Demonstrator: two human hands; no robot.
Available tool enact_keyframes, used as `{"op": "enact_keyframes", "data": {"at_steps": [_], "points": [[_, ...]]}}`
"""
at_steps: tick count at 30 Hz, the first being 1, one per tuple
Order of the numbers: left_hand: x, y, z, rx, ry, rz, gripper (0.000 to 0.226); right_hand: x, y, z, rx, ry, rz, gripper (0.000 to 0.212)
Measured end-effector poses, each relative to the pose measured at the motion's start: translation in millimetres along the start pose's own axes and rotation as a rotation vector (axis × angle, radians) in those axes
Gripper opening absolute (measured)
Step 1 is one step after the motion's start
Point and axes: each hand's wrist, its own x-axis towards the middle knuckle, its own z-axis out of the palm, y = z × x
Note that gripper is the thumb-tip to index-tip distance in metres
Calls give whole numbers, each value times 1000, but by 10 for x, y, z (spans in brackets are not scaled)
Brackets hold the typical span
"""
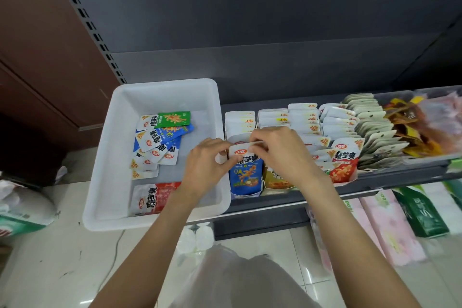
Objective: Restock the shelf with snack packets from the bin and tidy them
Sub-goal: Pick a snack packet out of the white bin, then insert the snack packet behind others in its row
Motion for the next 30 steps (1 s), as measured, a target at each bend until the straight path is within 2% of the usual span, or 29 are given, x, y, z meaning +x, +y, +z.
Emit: {"op": "enact_keyframes", "data": {"at_steps": [4,8,13,16,19,21,23,25,26,28,30], "points": [[-14,-37,38,99,67,-30,28,73,-50,78,-190,56,-50,16],[39,-16,26,46,120,-80,11,192,1,107,-269,46,-39,19],[122,-29,57,46,111,-150,13,239,54,187,-300,91,-52,13],[127,-42,10,-54,75,-238,17,206,93,229,-186,247,-21,25],[92,-60,-81,-102,62,-264,18,131,90,182,-43,377,24,21],[51,-76,-189,-123,132,-239,15,85,-13,115,108,449,21,18],[-46,-139,-361,-197,294,-201,8,69,-228,82,222,471,-54,18],[-212,-329,-569,-248,435,-141,6,95,-487,160,287,376,-163,18],[-305,-464,-678,-220,444,-124,12,127,-607,249,299,285,-213,17],[-451,-771,-874,-91,312,-145,19,236,-809,500,270,48,-271,16],[-506,-1071,-998,87,47,-215,8,399,-939,829,165,-215,-275,21]]}}
